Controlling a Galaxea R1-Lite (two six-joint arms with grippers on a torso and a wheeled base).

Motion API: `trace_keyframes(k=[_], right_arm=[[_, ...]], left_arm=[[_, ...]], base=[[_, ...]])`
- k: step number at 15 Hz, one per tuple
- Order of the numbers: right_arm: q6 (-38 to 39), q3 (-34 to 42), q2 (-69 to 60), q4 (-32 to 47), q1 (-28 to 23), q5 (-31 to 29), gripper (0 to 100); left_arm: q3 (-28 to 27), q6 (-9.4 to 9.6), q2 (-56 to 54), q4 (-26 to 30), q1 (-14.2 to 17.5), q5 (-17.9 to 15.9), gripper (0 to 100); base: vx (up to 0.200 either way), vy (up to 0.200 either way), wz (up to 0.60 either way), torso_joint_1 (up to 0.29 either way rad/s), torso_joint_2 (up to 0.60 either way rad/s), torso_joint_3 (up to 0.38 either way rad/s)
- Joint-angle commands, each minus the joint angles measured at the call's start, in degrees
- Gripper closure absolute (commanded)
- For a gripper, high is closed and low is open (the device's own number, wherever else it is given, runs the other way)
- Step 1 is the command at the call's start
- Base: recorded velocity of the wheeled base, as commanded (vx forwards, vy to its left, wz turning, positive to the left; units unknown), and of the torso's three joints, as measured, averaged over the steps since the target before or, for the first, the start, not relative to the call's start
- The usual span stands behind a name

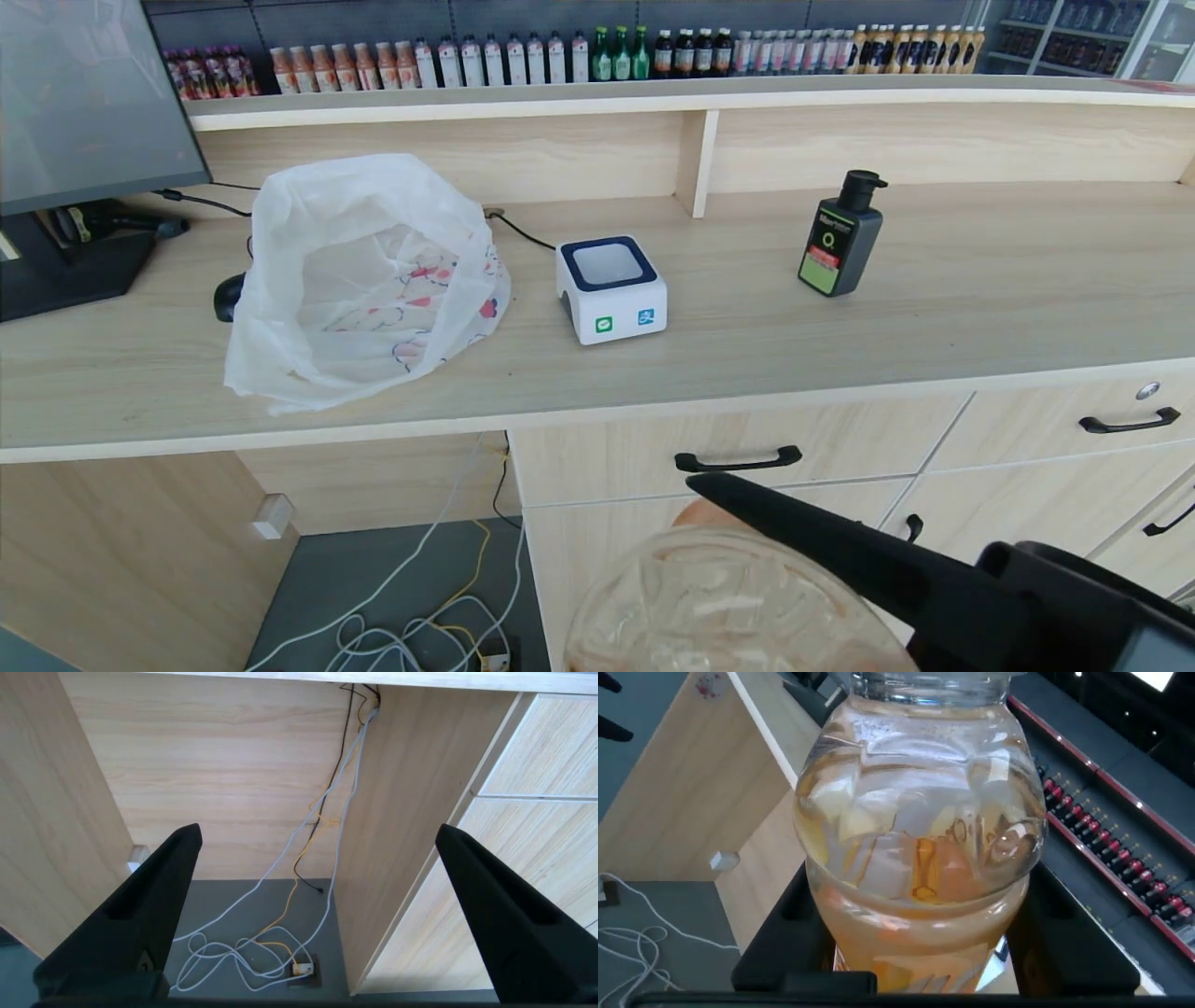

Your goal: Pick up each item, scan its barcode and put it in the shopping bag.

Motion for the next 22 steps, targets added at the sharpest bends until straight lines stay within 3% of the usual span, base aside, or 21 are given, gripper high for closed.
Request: trace_keyframes(k=[1,7,12,22], right_arm=[[-3.3,0.4,0.2,-1.8,0.1,0.0,100],[-7.8,1.7,3.0,-6.7,0.1,0.1,100],[-17.9,1.3,3.3,-6.9,0.1,0.3,100],[-21.0,1.2,3.4,-6.9,0.2,0.3,100]], left_arm=[[0.0,-0.01,0.0,0.0,0.0,0.0,0],[0.0,0.08,0.0,0.0,0.0,0.0,0],[0.0,-0.01,0.0,0.0,0.0,0.0,0],[0.0,-0.01,0.0,0.0,0.0,0.0,0]], base=[[0.000,0.000,0.00,0.000,0.00,0.000],[0.000,0.000,0.00,0.000,0.00,0.000],[0.000,0.000,0.00,0.000,0.00,0.000],[0.000,0.000,0.00,0.000,0.00,0.000]])
